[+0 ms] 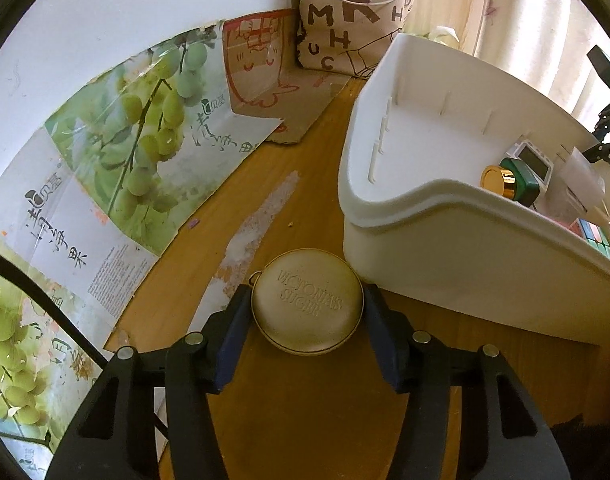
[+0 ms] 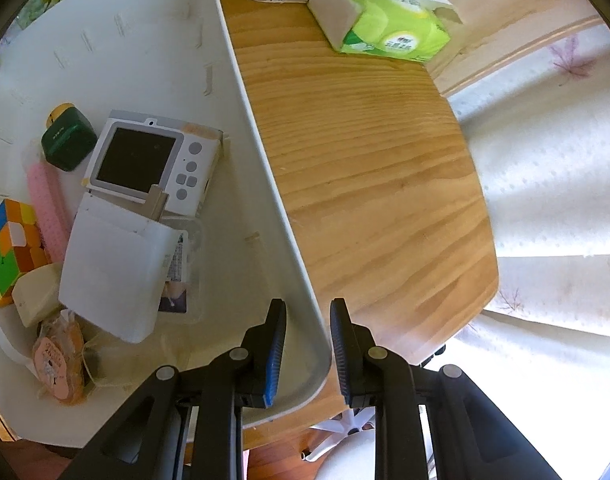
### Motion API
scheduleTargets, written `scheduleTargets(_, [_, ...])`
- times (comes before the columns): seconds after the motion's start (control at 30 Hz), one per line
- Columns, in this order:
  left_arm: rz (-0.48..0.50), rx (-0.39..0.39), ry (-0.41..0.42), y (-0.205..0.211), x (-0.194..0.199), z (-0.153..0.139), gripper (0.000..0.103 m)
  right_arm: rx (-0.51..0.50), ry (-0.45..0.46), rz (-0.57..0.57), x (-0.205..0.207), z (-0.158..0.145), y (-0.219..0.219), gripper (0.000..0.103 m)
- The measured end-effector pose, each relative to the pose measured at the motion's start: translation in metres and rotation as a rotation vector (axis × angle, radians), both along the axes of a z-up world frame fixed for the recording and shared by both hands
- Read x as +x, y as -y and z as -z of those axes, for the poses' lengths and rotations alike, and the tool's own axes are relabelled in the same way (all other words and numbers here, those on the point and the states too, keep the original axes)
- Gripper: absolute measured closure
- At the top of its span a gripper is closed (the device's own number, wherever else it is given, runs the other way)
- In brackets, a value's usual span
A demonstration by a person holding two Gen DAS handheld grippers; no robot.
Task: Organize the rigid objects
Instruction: 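Close the left tool on the round yellow lid, then lift the yellow lid and carry it over the tray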
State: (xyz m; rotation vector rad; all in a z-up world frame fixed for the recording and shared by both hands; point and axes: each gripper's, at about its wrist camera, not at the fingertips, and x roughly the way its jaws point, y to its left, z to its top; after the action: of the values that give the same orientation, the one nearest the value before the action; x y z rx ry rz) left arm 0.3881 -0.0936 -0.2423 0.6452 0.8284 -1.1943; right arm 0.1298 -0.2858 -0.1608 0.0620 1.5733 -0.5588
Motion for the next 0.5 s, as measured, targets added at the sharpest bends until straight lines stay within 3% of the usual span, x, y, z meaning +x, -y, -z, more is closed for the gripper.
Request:
scheduleTargets(0.17, [-0.015, 0.005, 0.003, -0.011, -0.006, -0.001, 0.044, -0.015, 0.016, 0.016, -0.006, -0.009, -0.002, 0.08])
scheduleTargets(0.3, [-0.062, 0.008, 0.004, -0.025, -0.012, -0.001, 0.044, -0.014, 0.037, 0.011, -0.008, -0.016, -0.01, 0.069])
scheduleTargets(0.5, [-0.126, 0.039, 0.001, -0.051, -0.034, -0.005, 0.044, -0.007, 0.08, -0.027, -0.003, -0.028, -0.017, 0.062])
